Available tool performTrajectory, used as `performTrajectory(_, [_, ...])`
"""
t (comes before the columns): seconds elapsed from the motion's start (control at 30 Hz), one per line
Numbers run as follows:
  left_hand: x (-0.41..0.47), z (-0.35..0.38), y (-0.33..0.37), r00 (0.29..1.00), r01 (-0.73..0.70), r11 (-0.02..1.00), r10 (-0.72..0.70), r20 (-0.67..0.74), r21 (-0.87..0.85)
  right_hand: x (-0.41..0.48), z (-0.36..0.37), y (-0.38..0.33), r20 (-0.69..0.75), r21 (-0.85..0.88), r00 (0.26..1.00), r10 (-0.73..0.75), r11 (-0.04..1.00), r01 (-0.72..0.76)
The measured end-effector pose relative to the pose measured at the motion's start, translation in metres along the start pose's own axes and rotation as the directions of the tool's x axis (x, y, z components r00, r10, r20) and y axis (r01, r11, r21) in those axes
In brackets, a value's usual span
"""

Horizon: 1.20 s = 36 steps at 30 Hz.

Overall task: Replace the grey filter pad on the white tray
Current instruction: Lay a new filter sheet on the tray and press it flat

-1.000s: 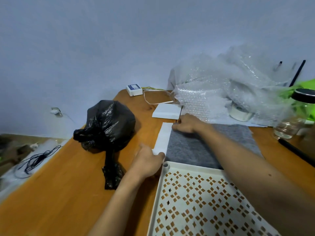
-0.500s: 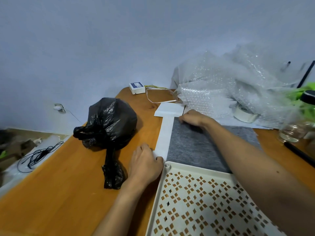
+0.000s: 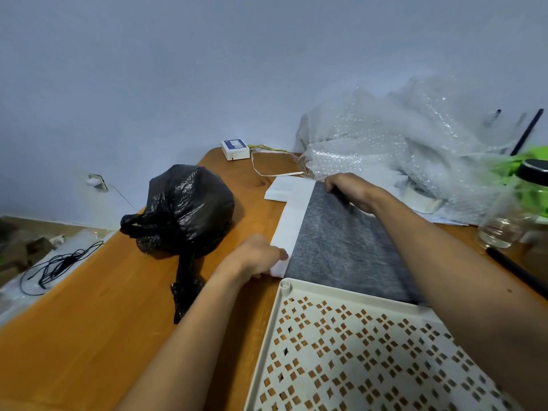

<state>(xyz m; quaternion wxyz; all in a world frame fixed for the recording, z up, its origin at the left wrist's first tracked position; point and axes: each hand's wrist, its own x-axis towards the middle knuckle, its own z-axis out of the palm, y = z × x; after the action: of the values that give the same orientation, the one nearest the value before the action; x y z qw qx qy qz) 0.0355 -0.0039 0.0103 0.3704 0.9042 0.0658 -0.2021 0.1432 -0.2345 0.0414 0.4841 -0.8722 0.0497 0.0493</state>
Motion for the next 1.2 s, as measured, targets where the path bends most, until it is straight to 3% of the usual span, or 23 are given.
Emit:
performTrajectory(0.1, [0.004, 0.001, -0.001, 0.999, -0.021, 0.996, 0.018, -0.037, -0.085, -0.001, -0.006, 0.002, -0.014, 0.018, 1.0, 0.002, 1.0, -0.002])
performTrajectory(0.17, [0.003, 0.001, 0.001, 0.999, -0.016, 0.972, 0.006, -0.045, -0.235, 0.0, -0.008, 0.005, -0.01, 0.026, 1.0, -0.004, 1.0, 0.004])
performTrajectory(0.3, [-0.004, -0.001, 0.008, 0.996, 0.076, 0.766, -0.027, 0.086, -0.639, 0.0, -0.006, 0.008, -0.025, 0.01, 1.0, -0.018, 1.0, 0.018])
performTrajectory(0.43, [-0.006, 0.006, 0.01, 0.992, 0.091, 0.652, 0.01, 0.129, -0.753, -0.002, -0.007, 0.009, -0.036, 0.008, 0.999, -0.03, 1.0, 0.031])
performTrajectory(0.57, [-0.006, 0.014, 0.011, 0.977, 0.144, 0.438, 0.082, 0.199, -0.887, -0.003, -0.011, 0.007, -0.066, 0.075, 0.994, -0.09, 0.993, 0.095])
performTrajectory(0.63, [-0.005, 0.019, 0.014, 0.965, 0.185, 0.387, 0.099, 0.241, -0.903, -0.004, -0.015, 0.005, -0.084, 0.138, 0.988, -0.133, 0.98, 0.143])
performTrajectory(0.7, [0.0, 0.025, 0.018, 0.961, 0.195, 0.419, 0.101, 0.258, -0.887, -0.007, -0.021, 0.003, -0.103, 0.199, 0.983, -0.15, 0.965, 0.169])
performTrajectory(0.9, [0.016, 0.045, 0.039, 0.961, 0.112, 0.652, 0.121, 0.249, -0.75, -0.013, -0.034, 0.0, -0.13, 0.223, 0.975, -0.181, 0.953, 0.207])
performTrajectory(0.97, [0.021, 0.053, 0.043, 0.977, -0.007, 0.768, 0.141, 0.158, -0.641, -0.016, -0.037, 0.0, -0.136, 0.218, 0.974, -0.179, 0.954, 0.205])
performTrajectory(1.03, [0.019, 0.058, 0.045, 0.982, -0.181, 0.853, 0.18, -0.05, -0.49, -0.018, -0.039, -0.001, -0.142, 0.222, 0.974, -0.176, 0.953, 0.204])
performTrajectory(1.1, [0.021, 0.062, 0.043, 0.918, -0.362, 0.891, 0.288, -0.273, -0.275, -0.019, -0.04, 0.0, -0.156, 0.224, 0.973, -0.171, 0.953, 0.203])
performTrajectory(1.17, [0.014, 0.061, 0.044, 0.884, -0.424, 0.873, 0.341, -0.319, -0.242, -0.019, -0.039, 0.0, -0.172, 0.216, 0.971, -0.166, 0.955, 0.202])
performTrajectory(1.2, [0.01, 0.06, 0.046, 0.897, -0.423, 0.848, 0.342, -0.28, -0.32, -0.018, -0.038, 0.001, -0.182, 0.212, 0.97, -0.164, 0.956, 0.201])
